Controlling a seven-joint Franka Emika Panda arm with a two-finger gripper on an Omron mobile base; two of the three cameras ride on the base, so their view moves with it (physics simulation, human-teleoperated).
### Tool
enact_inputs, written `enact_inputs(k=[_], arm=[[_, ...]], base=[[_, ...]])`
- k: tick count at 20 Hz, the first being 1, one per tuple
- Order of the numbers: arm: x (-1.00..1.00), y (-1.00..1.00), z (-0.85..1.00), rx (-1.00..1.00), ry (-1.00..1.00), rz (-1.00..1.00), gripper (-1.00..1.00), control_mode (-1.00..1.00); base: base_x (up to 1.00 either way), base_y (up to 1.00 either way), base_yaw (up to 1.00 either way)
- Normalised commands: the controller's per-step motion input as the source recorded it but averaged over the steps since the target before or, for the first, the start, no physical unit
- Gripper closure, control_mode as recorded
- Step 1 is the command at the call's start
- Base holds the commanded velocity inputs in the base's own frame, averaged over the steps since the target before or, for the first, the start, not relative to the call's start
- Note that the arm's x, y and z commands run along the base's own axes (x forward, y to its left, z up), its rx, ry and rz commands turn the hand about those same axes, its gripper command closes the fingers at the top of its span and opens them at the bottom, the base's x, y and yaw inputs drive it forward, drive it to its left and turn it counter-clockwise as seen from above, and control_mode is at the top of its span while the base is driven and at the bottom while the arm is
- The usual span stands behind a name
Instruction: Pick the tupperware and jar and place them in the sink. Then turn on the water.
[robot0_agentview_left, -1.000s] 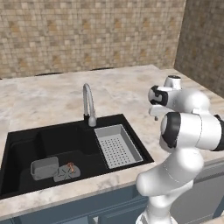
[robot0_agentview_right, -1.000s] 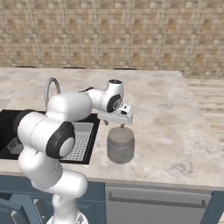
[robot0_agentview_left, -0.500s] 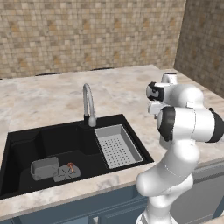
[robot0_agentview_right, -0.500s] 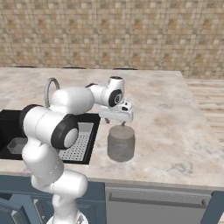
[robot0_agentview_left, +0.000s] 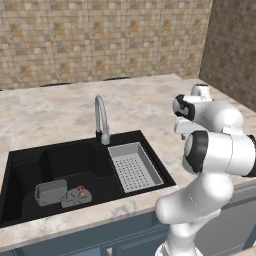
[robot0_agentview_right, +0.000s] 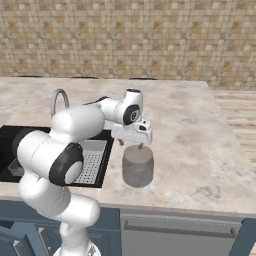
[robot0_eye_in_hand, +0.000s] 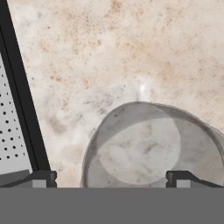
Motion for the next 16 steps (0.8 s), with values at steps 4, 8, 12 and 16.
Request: enact_inputs(k=[4, 8, 12, 16], arm=[[-0.17, 0.18, -0.15, 0.0, 0.0, 0.0, -1.0, -1.0], [-0.02, 0.18, -0.2, 0.0, 0.0, 0.0, -1.0, -1.0], [-0.03, 0.06, -0.28, 0.0, 0.0, 0.0, -1.0, -1.0], [-0.09, 0.0, -0.46, -0.01, 0.01, 0.0, -1.0, -1.0]], base=[[0.0, 0.0, 0.0], [0.0, 0.0, 0.0], [0.0, 0.0, 0.0], [0.0, 0.0, 0.0]])
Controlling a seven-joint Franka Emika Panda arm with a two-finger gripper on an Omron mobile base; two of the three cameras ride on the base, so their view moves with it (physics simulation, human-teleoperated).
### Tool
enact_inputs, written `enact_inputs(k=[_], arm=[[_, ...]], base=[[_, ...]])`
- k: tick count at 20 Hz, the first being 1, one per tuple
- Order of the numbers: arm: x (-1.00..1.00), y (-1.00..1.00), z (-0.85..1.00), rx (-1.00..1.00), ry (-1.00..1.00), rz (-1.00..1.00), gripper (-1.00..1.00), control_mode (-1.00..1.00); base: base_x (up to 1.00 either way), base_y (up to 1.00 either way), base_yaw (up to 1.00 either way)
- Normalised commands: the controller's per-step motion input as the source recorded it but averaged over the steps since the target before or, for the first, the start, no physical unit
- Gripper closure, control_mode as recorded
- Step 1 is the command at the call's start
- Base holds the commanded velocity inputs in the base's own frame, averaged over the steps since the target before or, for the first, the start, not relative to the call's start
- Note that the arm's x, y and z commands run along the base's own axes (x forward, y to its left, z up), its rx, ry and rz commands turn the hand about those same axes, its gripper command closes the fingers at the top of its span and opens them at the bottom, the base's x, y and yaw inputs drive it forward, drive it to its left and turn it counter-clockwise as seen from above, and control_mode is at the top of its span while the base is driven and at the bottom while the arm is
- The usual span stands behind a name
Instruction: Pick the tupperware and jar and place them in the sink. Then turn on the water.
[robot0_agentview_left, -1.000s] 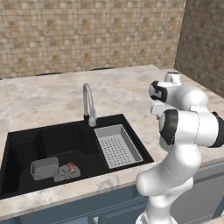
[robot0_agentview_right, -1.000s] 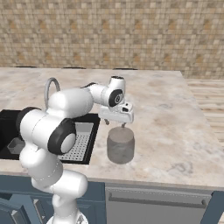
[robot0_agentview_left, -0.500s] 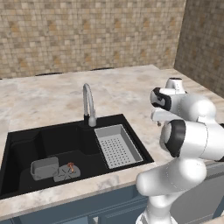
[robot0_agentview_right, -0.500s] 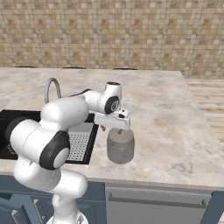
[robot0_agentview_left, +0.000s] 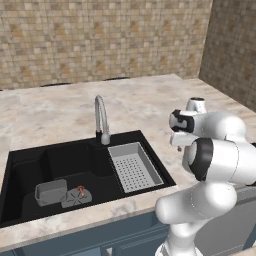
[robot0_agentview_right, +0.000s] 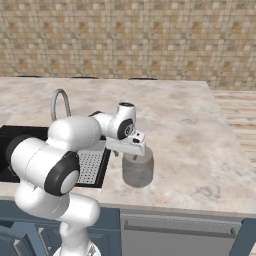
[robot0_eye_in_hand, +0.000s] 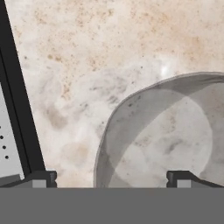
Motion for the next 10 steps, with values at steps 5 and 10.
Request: enact_inputs(k=[5, 10], arm=[[-0.04, 0.0, -0.44, 0.0, 0.0, 0.0, -1.0, -1.0], [-0.05, 0.0, -0.29, -0.03, 0.0, 0.0, 1.0, -1.0]], base=[[0.0, 0.0, 0.0], [0.0, 0.0, 0.0]])
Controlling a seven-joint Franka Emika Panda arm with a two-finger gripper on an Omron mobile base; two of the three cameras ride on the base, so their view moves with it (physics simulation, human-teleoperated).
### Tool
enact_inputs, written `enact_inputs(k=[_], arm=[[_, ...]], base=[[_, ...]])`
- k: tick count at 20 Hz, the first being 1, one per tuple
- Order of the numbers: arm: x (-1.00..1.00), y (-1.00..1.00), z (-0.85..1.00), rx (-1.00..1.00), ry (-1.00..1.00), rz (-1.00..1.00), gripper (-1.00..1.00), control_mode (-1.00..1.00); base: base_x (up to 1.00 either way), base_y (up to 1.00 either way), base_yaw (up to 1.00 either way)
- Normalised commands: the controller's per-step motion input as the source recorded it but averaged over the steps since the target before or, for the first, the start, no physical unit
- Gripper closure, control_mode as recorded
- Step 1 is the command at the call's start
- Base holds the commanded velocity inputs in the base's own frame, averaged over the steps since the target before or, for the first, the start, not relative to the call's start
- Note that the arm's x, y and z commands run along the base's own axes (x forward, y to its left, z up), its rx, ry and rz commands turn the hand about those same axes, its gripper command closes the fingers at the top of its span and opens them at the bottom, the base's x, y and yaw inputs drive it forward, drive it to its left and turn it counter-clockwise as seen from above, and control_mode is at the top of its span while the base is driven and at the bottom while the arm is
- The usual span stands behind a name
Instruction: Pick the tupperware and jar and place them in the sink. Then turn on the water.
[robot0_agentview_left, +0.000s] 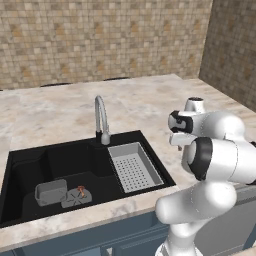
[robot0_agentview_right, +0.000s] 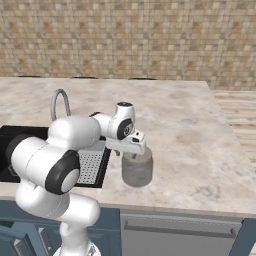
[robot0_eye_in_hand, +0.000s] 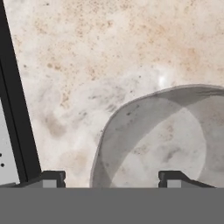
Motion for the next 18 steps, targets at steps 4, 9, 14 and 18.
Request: enact_inputs(k=[4, 9, 14, 18], arm=[[0.0, 0.03, -0.01, -0.01, 0.0, 0.0, 1.0, -1.0], [-0.06, 0.0, -0.04, 0.0, 0.01, 0.0, 1.0, -1.0], [-0.29, 0.0, 0.05, 0.0, -0.03, 0.08, 1.0, -1.0], [-0.46, 0.09, 0.5, 0.0, -0.11, 0.21, 1.0, -1.0]], base=[[0.0, 0.0, 0.0], [0.0, 0.0, 0.0], [0.0, 0.0, 0.0], [0.0, 0.0, 0.0]])
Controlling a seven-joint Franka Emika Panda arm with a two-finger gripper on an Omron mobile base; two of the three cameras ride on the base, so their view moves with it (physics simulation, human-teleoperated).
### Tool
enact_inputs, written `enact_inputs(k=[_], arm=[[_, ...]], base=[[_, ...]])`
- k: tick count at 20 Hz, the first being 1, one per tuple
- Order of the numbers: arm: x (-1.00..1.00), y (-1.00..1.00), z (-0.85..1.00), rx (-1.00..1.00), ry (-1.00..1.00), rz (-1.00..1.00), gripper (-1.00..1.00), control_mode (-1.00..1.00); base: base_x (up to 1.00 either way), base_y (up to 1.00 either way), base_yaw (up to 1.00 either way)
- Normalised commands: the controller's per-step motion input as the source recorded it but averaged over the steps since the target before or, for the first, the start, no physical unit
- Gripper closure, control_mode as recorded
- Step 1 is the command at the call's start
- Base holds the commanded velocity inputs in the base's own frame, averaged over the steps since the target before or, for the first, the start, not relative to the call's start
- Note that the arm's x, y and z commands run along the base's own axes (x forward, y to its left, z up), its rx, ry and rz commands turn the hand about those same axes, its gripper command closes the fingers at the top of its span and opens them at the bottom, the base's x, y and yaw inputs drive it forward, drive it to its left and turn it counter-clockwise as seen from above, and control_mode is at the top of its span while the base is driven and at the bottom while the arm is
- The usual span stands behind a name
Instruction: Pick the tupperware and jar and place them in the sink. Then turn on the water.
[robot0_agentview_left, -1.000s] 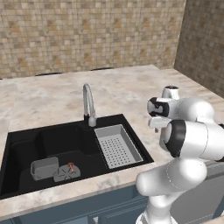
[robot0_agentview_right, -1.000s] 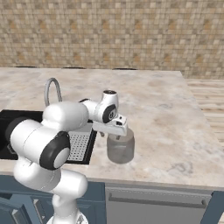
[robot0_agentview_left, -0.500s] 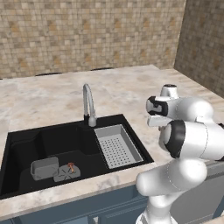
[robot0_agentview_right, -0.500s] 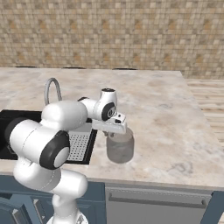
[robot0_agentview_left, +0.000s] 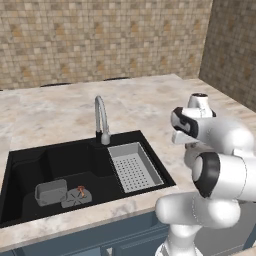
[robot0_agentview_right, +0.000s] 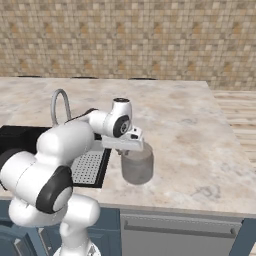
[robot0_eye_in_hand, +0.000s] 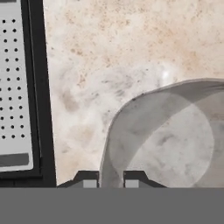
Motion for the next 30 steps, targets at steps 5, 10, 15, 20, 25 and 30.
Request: enact_inputs(k=[5, 10, 15, 20, 25, 30], arm=[[-0.27, 0.47, 0.9, -0.01, -0.09, 0.3, 1.0, -1.0], [-0.15, 0.73, 0.85, -0.03, -0.06, 0.36, 1.0, -1.0], [-0.32, 0.64, 0.76, -0.03, -0.07, 0.4, 1.0, -1.0], [-0.57, 0.66, 0.67, -0.05, -0.06, 0.46, 1.0, -1.0], [-0.62, 0.75, 0.42, -0.04, -0.01, 0.49, 1.0, -1.0], [-0.47, 0.91, 0.07, -0.01, 0.0, 0.51, 1.0, -1.0]], base=[[0.0, 0.0, 0.0], [0.0, 0.0, 0.0], [0.0, 0.0, 0.0], [0.0, 0.0, 0.0], [0.0, 0.0, 0.0], [0.0, 0.0, 0.0]])
